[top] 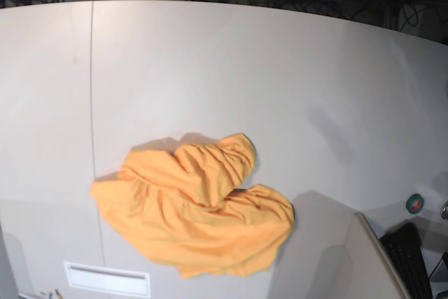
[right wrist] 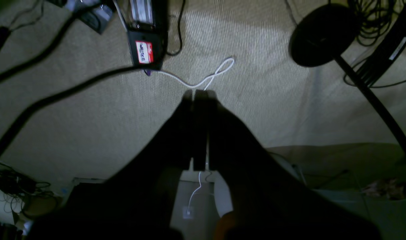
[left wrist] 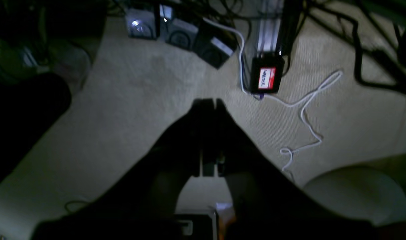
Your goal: Layout the t-shirt on the table in an organized manner, then fold the t-shirt properly
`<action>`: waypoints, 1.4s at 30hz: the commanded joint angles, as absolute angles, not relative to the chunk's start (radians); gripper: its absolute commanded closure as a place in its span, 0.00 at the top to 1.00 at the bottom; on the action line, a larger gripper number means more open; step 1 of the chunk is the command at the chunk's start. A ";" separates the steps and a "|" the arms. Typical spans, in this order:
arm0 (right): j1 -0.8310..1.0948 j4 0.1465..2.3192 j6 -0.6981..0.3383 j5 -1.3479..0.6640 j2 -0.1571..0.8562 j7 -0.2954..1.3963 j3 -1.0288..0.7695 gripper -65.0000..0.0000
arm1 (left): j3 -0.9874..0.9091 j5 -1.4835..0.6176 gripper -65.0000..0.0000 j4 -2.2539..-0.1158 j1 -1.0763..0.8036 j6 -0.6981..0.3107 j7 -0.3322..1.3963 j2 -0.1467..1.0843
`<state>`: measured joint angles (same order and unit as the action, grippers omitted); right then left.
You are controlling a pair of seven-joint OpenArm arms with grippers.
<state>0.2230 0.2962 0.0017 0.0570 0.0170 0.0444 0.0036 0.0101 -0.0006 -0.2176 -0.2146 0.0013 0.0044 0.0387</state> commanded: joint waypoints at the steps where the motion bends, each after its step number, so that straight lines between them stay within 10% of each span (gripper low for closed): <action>1: 0.243 0.291 0.005 0.058 0.024 0.054 0.001 0.00 | 0.012 0.005 0.00 -0.219 -0.228 0.007 0.007 0.044; 17: 0.383 0.381 0.005 0.058 0.024 -0.114 0.001 0.00 | 0.012 0.007 0.00 -0.311 -0.341 0.005 -0.120 0.082; 32: 0.909 1.475 0.010 0.054 0.024 0.269 -0.007 0.00 | 0.008 -0.005 0.00 -1.199 -0.858 0.005 -0.110 0.260; 42: 0.906 1.928 0.008 0.054 0.024 0.438 0.001 0.00 | -0.001 -0.048 0.00 -1.732 -0.974 0.005 0.013 0.321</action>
